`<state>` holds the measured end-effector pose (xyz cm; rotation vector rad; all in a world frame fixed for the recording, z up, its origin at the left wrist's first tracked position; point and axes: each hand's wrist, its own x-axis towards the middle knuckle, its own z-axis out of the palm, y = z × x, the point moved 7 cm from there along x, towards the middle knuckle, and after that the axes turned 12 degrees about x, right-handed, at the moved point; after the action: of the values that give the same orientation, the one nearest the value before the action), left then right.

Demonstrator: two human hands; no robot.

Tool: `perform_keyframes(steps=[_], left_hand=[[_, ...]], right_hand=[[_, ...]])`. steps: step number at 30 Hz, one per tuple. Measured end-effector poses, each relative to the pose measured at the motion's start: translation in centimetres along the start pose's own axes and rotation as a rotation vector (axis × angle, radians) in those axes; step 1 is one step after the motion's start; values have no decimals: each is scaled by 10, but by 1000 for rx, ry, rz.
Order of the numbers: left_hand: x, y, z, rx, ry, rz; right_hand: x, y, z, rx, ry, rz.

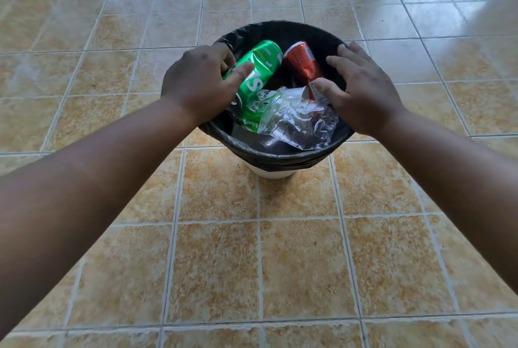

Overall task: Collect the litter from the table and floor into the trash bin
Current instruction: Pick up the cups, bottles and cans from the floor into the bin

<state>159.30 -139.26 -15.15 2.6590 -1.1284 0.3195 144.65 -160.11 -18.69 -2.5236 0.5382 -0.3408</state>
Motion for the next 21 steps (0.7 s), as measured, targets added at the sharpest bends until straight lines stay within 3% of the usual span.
perform_keyframes(steps=[6, 12, 21], left_hand=[[1, -17, -4, -99, 86, -46], [-3, -30, 35, -167, -186, -126], [-5, -35, 46, -227, -225, -147]], right_hand=[[0, -1, 0, 4, 3, 1], [-1, -1, -1, 18, 9, 2], [-1, 0, 2, -21, -27, 5]])
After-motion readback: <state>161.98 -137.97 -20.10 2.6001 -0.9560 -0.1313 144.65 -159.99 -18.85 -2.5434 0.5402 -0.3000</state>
